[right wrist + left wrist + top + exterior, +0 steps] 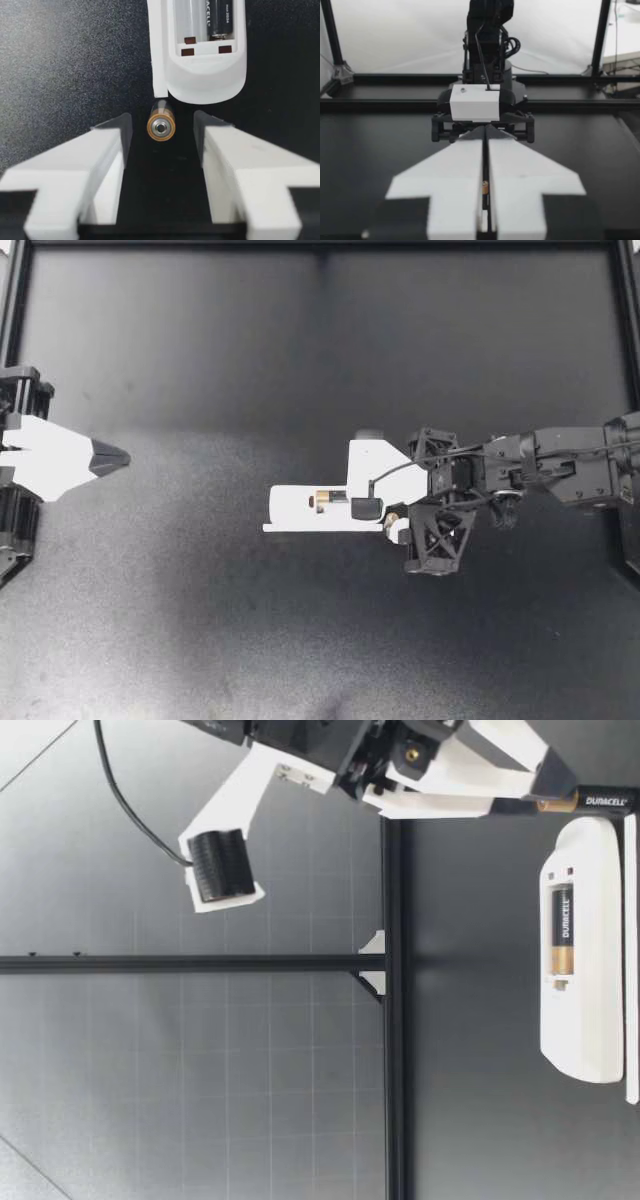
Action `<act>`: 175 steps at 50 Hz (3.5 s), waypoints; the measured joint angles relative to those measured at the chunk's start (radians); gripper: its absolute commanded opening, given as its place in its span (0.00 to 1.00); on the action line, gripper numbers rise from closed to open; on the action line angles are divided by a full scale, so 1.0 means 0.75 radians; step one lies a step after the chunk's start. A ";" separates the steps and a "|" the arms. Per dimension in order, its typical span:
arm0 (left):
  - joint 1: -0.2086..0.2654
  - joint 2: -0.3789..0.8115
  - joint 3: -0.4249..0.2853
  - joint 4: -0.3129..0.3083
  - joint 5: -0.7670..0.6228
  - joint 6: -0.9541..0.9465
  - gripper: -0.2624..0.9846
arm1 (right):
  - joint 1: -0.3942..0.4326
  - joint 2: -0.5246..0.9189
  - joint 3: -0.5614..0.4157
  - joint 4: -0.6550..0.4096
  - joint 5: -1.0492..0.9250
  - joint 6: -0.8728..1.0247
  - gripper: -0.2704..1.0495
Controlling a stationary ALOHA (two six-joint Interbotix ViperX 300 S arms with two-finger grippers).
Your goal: Place the battery into the slot of the remote controller.
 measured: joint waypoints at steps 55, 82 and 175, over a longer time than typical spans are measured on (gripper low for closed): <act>0.002 0.088 -0.006 -0.016 0.035 -0.014 0.09 | 0.004 -0.086 -0.008 0.000 -0.008 0.000 0.24; 0.059 0.808 -0.346 -0.027 0.368 -0.006 0.09 | -0.014 -0.245 0.366 -0.002 -0.965 0.012 0.24; 0.067 1.372 -0.577 -0.041 0.432 -0.010 0.09 | -0.049 0.157 0.358 0.002 -1.323 -0.006 0.24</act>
